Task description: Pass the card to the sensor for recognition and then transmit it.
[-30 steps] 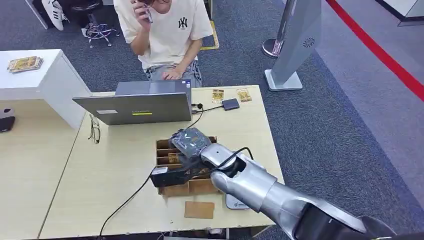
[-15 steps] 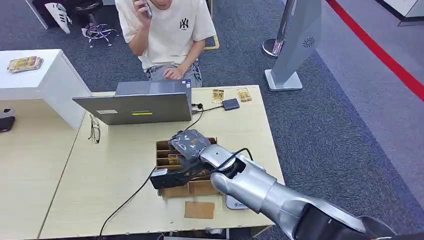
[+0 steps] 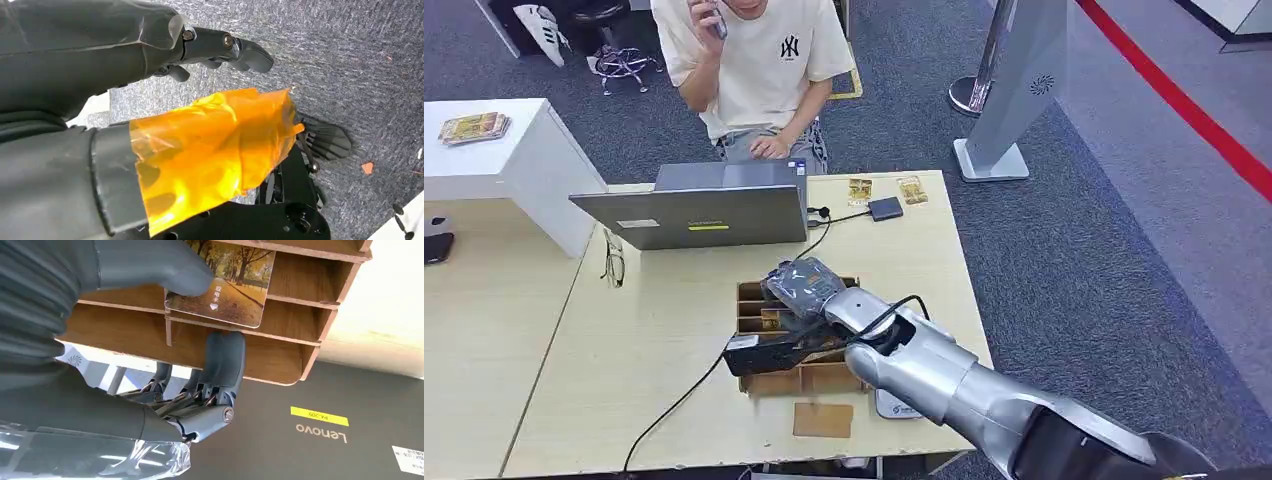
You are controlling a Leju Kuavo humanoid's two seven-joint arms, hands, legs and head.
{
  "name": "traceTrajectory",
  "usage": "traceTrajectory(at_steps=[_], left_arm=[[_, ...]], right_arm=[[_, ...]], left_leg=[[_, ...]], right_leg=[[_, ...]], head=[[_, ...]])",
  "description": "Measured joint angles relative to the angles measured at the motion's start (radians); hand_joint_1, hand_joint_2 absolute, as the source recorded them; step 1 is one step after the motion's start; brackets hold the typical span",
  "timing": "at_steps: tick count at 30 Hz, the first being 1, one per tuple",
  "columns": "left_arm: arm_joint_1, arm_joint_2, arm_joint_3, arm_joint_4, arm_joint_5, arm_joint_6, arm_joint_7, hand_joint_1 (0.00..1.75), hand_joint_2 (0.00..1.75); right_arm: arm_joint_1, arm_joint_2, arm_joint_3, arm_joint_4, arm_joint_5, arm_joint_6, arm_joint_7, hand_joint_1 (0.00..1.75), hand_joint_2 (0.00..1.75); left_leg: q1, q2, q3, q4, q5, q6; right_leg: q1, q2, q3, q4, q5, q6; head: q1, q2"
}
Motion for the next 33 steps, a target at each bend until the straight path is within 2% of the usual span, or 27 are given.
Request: traceTrajectory(at_steps=[17, 20, 21, 22, 26, 28, 33], left_arm=[[0.002, -0.003, 0.001, -0.001, 0.01, 0.0, -0.001, 0.0, 0.0], [0.003, -0.003, 0.003, -0.003, 0.013, 0.0, -0.001, 0.0, 0.0], [0.003, -0.004, 0.005, -0.003, 0.014, 0.0, -0.001, 0.0, 0.0], [0.003, -0.004, 0.006, -0.003, 0.015, 0.0, -0.002, 0.0, 0.0], [0.004, -0.006, 0.01, -0.003, 0.016, 0.0, -0.004, 0.0, 0.0], [0.004, -0.006, 0.011, -0.003, 0.017, 0.0, -0.005, 0.0, 0.0], [0.004, -0.006, 0.017, -0.003, 0.018, 0.001, -0.008, 0.0, 0.0]], right_arm=[[-0.036, -0.003, 0.039, 0.035, 0.025, 0.032, -0.015, 0.8, 1.75], [-0.044, -0.006, 0.052, 0.045, 0.035, 0.032, -0.024, 0.91, 1.75], [-0.047, -0.006, 0.054, 0.048, 0.039, 0.032, -0.024, 1.33, 1.75], [-0.049, -0.006, 0.055, 0.051, 0.039, 0.032, -0.024, 1.33, 1.75], [-0.061, -0.006, 0.07, 0.062, 0.04, 0.034, -0.031, 1.66, 1.75], [-0.066, -0.006, 0.074, 0.068, 0.041, 0.035, -0.034, 1.73, 1.75], [-0.079, -0.006, 0.088, 0.081, 0.045, 0.035, -0.042, 1.68, 1.75]], left_leg=[[0.0, 0.0, 0.001, 0.0, 0.0, 0.0], [0.0, 0.0, 0.002, 0.0, 0.0, 0.0], [0.0, 0.0, 0.002, 0.0, 0.0, 0.0], [0.0, 0.0, 0.002, 0.0, 0.0, 0.0], [0.0, 0.0, 0.002, 0.0, 0.001, -0.001], [0.0, 0.0, 0.002, 0.0, 0.001, -0.001], [0.0, 0.0, 0.002, 0.0, 0.001, -0.001]], right_leg=[[0.0, 0.0, 0.001, 0.0, 0.0, 0.0], [0.0, 0.0, 0.001, 0.0, 0.0, 0.0], [0.0, 0.0, 0.001, 0.0, 0.0, 0.0], [0.0, 0.0, 0.001, 0.0, 0.0, 0.0], [0.0, 0.0, 0.002, 0.0, 0.0, 0.0], [0.0, 0.0, 0.002, 0.0, 0.0, 0.0], [0.0, 0.0, 0.002, 0.0, 0.0, 0.0]], head=[[0.0, 0.0], [0.0, 0.0], [0.0, 0.0], [0.0, 0.0], [0.0, 0.0], [0.0, 0.0], [0.0, 0.0]])
